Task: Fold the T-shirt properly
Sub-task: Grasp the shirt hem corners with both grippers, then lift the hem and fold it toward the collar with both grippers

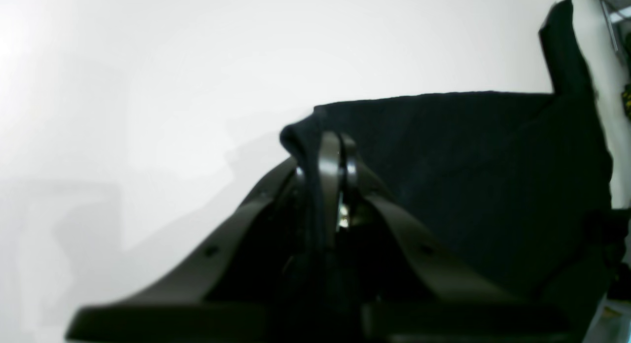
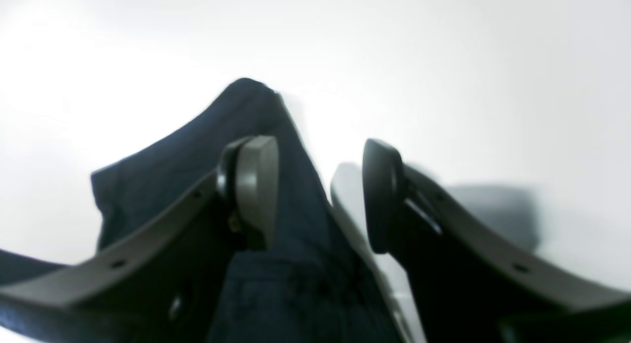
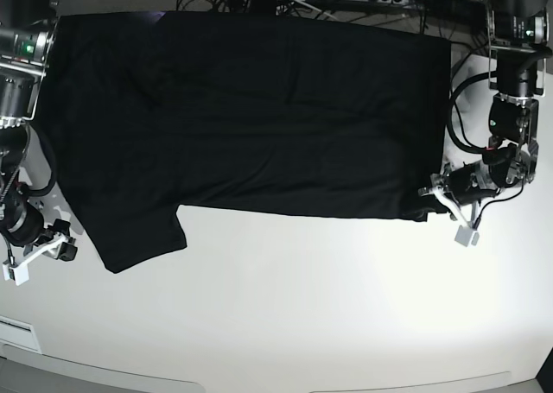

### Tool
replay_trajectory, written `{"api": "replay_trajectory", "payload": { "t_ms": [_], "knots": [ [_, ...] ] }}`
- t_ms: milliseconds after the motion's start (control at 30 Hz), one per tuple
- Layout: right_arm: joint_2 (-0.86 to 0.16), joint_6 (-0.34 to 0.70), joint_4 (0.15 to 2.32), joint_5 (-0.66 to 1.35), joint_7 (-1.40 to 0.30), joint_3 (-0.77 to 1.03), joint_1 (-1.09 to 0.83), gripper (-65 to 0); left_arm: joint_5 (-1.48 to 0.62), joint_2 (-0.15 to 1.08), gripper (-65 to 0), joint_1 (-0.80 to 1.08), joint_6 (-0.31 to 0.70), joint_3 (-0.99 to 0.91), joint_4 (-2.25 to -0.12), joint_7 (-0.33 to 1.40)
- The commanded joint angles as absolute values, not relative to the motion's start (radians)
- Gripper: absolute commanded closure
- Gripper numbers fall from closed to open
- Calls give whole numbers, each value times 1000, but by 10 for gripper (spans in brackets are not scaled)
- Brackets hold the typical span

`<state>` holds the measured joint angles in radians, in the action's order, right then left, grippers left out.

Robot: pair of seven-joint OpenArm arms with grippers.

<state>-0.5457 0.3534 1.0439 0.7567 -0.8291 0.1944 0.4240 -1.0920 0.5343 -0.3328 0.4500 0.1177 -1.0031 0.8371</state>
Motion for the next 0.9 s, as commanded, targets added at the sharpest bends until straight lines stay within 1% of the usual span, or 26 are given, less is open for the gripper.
{"api": "replay_trajectory", "payload": {
  "t_ms": [0, 100, 200, 433, 667, 700, 733, 767, 800, 833, 867],
  "knots": [
    [-565, 395, 986, 782, -822, 222, 478, -305, -1002, 549, 0, -330, 411, 123, -997, 891],
    [-566, 484, 779, 791, -824, 255, 548, -304, -1003, 549, 0, -330, 412, 123, -997, 891],
    [-564, 538, 665, 866, -824, 254, 564, -304, -1005, 548, 0, -330, 412, 123, -997, 891],
    [-541, 582, 638, 896, -843, 254, 563, -304, -1006, 549, 0, -329, 412, 123, -997, 889],
    [-477, 630, 638, 913, -876, 253, 563, -303, -1006, 549, 0, -330, 412, 123, -997, 891],
    [-474, 637, 639, 913, -874, 253, 564, -292, -1006, 549, 0, -330, 412, 123, -997, 891],
    [-474, 657, 641, 913, -869, 253, 566, -250, -1005, 549, 0, -330, 413, 123, -997, 891],
    [-477, 678, 649, 913, -869, 253, 569, -173, -1001, 549, 0, -330, 424, 123, -997, 891],
    [-482, 686, 660, 914, -878, 253, 572, -70, -994, 549, 0, -331, 442, 123, -997, 891],
    [-485, 696, 677, 919, -896, 253, 577, 0, -992, 549, 0, -332, 463, 123, -997, 890],
    [-490, 698, 699, 927, -917, 253, 577, 0, -991, 550, 0, -333, 480, 123, -997, 886]
  ]
}}
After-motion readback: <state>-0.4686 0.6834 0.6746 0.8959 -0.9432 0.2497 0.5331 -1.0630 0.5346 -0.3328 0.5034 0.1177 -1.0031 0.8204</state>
